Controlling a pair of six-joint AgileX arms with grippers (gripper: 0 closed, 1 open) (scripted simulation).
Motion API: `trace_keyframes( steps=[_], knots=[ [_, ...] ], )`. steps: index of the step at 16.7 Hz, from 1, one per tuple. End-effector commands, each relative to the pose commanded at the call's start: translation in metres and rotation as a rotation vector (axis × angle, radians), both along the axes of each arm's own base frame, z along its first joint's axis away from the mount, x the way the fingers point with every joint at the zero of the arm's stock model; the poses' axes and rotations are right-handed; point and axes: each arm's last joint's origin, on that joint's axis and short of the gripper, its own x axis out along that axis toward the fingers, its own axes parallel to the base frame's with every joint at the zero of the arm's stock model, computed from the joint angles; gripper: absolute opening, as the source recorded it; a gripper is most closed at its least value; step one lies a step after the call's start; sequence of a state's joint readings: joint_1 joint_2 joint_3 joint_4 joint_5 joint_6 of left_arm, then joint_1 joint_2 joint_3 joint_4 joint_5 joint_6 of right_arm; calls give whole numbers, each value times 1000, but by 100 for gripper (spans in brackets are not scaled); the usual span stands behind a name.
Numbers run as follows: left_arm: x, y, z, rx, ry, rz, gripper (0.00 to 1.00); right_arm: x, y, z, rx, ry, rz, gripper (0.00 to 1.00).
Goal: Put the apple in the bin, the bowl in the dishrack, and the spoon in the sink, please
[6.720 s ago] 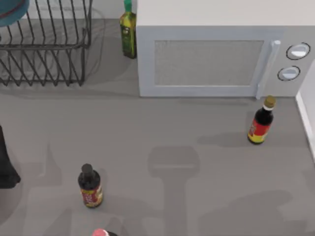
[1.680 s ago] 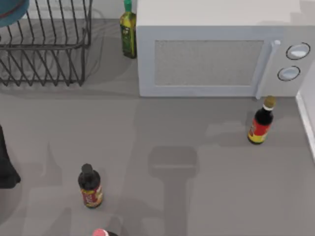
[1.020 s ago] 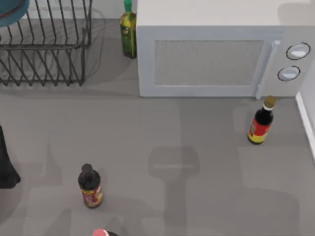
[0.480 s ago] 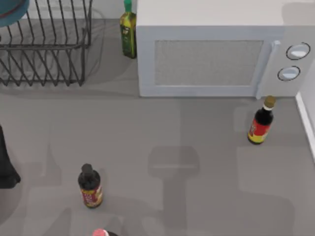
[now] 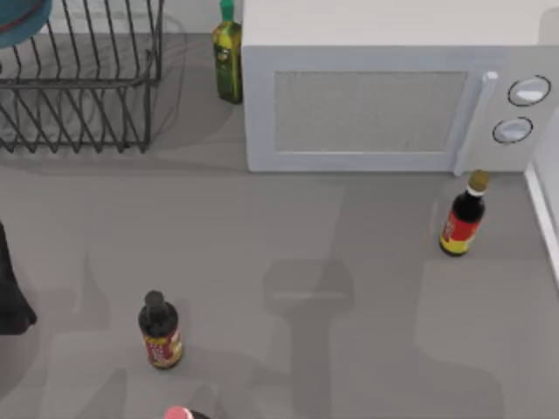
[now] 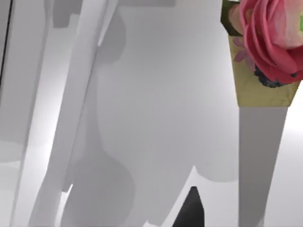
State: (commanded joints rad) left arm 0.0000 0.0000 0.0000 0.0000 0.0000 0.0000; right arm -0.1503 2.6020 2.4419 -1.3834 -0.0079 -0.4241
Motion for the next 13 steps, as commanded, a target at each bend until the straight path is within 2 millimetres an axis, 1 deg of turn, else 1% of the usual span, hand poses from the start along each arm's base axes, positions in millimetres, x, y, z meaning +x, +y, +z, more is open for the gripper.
trace_keyframes(
  steps=[4,13],
  knots=[
    [0,0,0,0,0,0,100,0,0,0,0,-1,0,0],
    [0,0,0,0,0,0,100,0,0,0,0,-1,0,68]
  ],
)
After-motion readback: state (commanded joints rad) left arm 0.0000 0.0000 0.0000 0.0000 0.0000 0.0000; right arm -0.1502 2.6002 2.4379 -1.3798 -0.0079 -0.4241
